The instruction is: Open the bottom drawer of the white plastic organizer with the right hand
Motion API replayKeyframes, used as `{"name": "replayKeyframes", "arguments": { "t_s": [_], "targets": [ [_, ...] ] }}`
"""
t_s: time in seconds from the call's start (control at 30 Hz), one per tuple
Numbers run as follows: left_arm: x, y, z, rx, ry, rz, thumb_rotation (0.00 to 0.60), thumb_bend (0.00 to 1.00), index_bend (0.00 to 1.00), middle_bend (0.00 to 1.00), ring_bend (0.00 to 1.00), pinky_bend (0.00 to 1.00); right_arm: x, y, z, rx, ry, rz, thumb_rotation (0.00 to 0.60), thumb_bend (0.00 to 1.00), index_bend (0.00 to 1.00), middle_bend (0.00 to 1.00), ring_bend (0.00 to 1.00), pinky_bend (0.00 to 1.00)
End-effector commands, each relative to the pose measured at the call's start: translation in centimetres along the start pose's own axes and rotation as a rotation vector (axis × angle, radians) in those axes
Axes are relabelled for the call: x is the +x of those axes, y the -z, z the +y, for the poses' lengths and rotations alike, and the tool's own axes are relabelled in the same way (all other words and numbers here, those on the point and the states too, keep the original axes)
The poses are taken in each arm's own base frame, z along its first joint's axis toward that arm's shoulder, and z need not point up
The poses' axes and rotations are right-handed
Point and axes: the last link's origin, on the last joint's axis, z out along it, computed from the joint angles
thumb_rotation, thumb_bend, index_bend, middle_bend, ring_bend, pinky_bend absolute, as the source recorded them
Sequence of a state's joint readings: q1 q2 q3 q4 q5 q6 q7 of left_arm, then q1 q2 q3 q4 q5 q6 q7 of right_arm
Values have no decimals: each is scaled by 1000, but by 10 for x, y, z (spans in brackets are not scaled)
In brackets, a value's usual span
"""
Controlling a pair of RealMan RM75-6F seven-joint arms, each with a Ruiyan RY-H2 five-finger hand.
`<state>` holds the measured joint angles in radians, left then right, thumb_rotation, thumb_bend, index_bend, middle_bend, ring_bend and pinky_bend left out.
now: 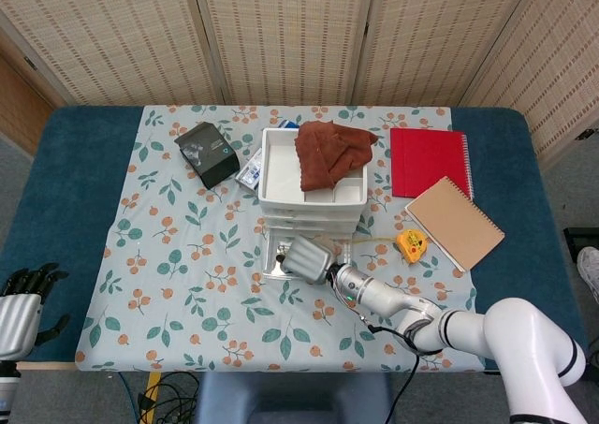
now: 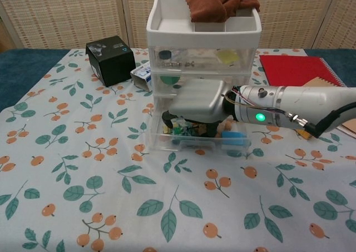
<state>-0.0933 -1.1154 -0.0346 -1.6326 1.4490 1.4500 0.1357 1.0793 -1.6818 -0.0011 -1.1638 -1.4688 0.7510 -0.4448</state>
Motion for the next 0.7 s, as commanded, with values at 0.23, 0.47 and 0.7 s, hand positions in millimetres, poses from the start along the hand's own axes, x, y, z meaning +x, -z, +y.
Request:
{"name": "replayKeyframes", "arguments": {
  "t_s": [0.23, 0.47, 0.7],
  "targets": [
    [0, -1, 1, -2, -1, -3, 600, 234, 258, 192, 205, 137, -3, -3, -1, 2, 0, -1, 600, 273, 377, 844, 970, 1000],
    [0, -1, 1, -3, -1, -3, 600, 234, 258, 192, 206, 137, -3, -5, -1, -1, -4, 13, 600, 298, 471, 851, 970, 1000],
    [0, -1, 1, -4, 0, -3, 600, 233, 258, 192, 206, 137, 1, -4, 1, -8, -8, 50, 600, 310, 513, 858, 970, 1000]
  ]
}}
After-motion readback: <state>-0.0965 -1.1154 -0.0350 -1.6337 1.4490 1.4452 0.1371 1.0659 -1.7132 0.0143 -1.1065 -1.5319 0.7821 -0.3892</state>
